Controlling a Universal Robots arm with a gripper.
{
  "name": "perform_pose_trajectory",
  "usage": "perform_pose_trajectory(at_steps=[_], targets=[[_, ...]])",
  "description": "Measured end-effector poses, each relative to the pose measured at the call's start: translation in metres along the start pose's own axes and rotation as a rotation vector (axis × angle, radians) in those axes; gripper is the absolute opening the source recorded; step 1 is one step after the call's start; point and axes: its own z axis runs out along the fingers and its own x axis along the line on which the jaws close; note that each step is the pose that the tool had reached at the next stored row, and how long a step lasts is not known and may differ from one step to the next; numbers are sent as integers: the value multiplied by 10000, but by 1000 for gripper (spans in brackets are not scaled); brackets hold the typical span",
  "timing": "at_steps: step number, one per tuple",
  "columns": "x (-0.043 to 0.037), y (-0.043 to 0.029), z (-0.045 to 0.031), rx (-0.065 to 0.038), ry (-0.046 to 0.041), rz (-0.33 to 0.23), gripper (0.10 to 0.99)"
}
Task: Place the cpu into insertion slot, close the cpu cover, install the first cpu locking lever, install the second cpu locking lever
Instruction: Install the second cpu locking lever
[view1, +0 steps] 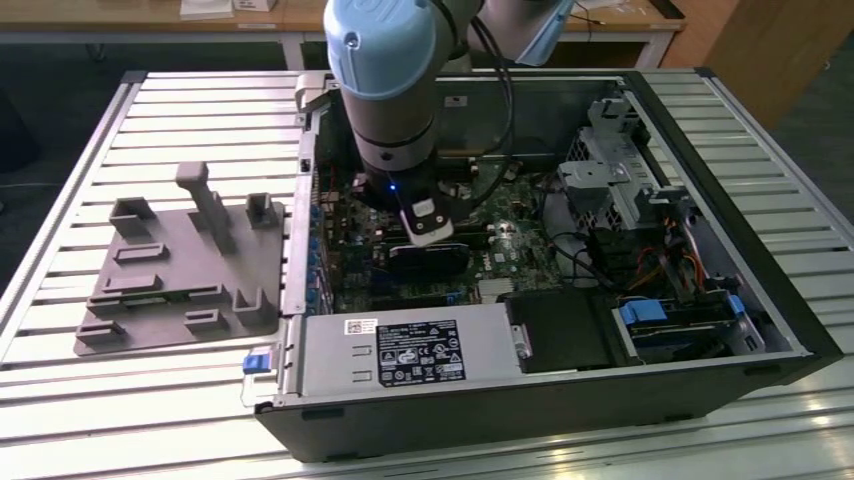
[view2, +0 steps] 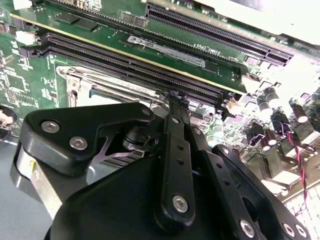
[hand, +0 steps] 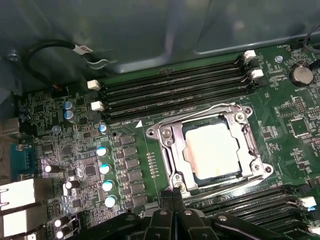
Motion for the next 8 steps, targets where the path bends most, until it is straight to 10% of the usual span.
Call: perform_pose_trajectory(at_steps=[8], targets=[[8,-10,30,-10,4,1,106]])
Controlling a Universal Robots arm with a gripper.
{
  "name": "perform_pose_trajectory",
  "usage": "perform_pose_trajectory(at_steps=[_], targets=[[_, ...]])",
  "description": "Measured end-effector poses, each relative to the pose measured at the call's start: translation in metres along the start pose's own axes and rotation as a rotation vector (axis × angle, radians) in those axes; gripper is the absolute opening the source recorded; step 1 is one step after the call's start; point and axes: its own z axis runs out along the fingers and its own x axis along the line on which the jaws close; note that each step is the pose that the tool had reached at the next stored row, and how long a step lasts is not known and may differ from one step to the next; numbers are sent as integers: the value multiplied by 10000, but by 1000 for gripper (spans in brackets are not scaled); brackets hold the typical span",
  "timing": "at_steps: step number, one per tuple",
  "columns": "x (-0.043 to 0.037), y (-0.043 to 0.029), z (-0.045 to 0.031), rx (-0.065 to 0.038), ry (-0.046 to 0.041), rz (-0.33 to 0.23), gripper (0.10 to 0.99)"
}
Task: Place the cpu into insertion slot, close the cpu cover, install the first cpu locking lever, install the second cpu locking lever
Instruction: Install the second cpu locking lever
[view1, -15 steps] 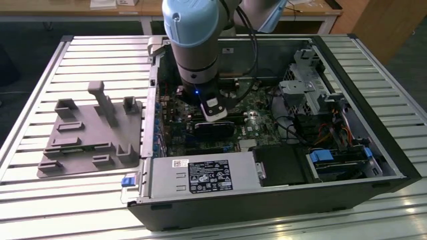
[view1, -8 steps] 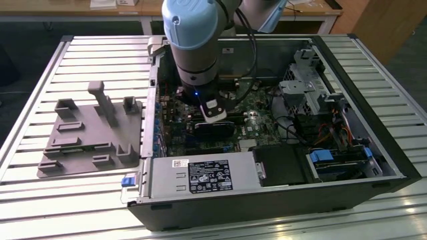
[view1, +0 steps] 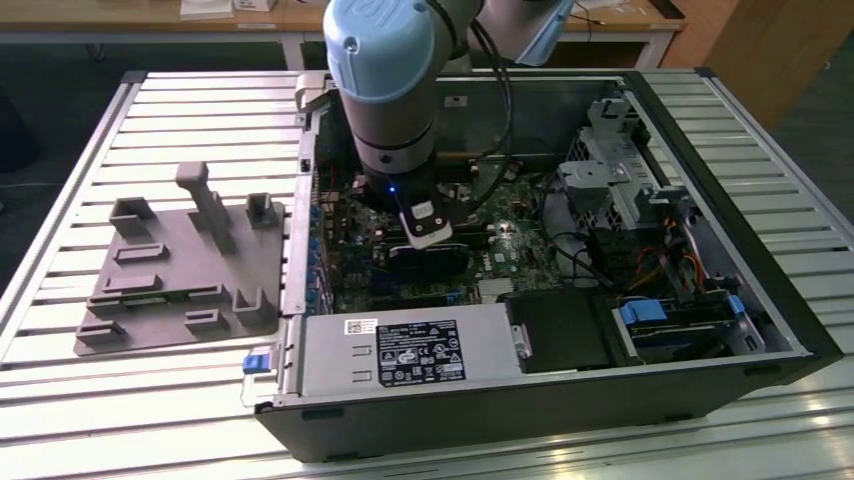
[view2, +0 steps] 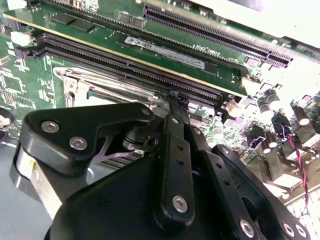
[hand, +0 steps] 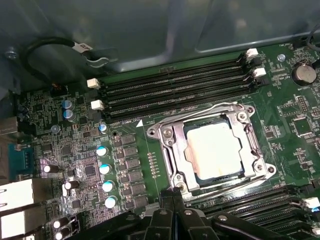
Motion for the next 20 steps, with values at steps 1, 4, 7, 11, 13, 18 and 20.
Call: perform_pose_trajectory(at_steps=[1,4,7,11,13,18,20], targets=[[1,-1,3,-1,1,0,106],[2,-2,7,-6,2,1,106],[1,0,0,-13,-1,1,106],[-2,21,-75,-11,0,1,106],[-4,32,-117,-9,1,2,106],[-9,57,-207,-6,1,1,106],[-10,62,-224,-6,0,0,106]])
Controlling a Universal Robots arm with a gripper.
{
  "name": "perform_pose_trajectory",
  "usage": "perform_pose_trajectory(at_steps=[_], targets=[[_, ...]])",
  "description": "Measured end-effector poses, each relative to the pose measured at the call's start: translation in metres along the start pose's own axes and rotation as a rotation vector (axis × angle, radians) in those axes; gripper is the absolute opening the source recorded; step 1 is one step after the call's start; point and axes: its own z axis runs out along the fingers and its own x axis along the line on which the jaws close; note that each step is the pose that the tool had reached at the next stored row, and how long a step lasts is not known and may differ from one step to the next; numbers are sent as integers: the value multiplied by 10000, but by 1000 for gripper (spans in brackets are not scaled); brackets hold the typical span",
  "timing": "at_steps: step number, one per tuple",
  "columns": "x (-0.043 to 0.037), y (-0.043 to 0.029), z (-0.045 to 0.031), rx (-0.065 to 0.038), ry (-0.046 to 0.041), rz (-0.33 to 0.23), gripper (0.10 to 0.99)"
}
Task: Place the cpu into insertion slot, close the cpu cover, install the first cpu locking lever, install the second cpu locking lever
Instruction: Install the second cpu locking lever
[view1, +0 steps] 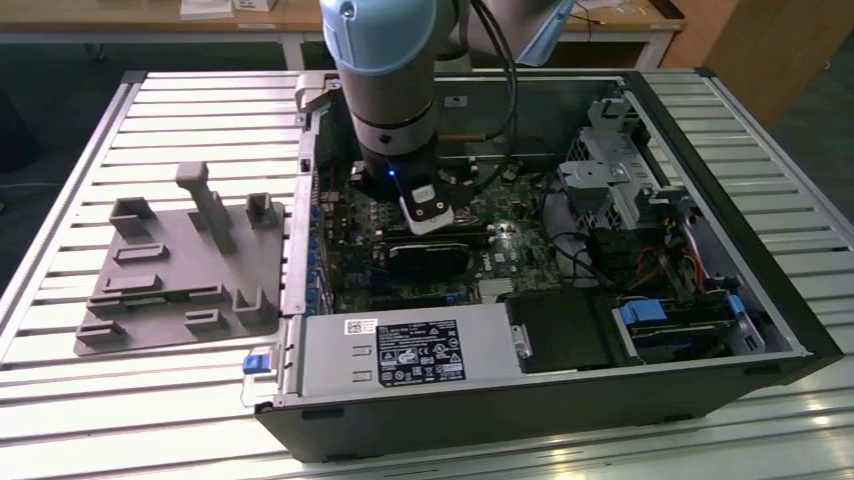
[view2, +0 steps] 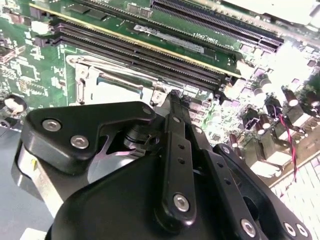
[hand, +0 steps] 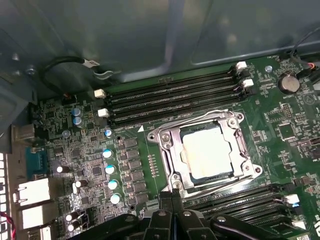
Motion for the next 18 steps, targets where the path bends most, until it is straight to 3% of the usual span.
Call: perform_pose_trajectory(at_steps=[6,14,18], targets=[[-10,4,-7,13,-2,-2,106],[-256,63,22,88,52,10,106],[-359,88,33,222,69,9,106]])
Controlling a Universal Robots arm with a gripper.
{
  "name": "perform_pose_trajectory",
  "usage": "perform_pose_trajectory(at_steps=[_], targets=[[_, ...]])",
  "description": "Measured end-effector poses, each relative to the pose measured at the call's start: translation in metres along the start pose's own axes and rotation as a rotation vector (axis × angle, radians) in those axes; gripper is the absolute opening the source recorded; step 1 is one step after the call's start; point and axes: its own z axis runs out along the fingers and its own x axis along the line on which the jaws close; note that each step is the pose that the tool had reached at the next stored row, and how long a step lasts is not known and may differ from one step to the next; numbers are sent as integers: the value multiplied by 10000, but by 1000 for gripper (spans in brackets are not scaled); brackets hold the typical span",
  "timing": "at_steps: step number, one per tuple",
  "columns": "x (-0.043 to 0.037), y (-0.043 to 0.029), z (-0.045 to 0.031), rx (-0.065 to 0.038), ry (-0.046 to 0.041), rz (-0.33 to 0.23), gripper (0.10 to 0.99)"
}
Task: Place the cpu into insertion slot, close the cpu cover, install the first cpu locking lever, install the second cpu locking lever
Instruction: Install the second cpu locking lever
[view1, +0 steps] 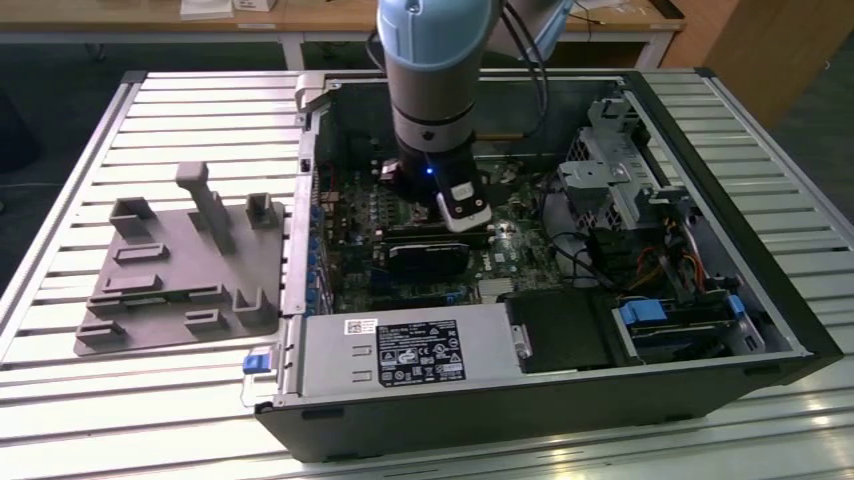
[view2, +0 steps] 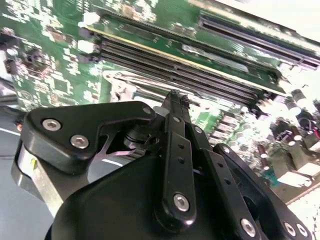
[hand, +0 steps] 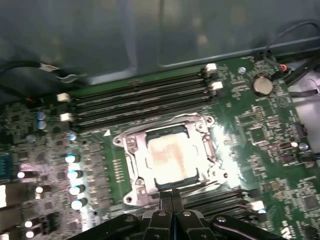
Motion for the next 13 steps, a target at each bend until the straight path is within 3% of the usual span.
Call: perform_pose_trajectory(at_steps=[7,13], targets=[[-73,47,15,358,-37,-23,106],[-75,112,31,436,-50,-29,106]])
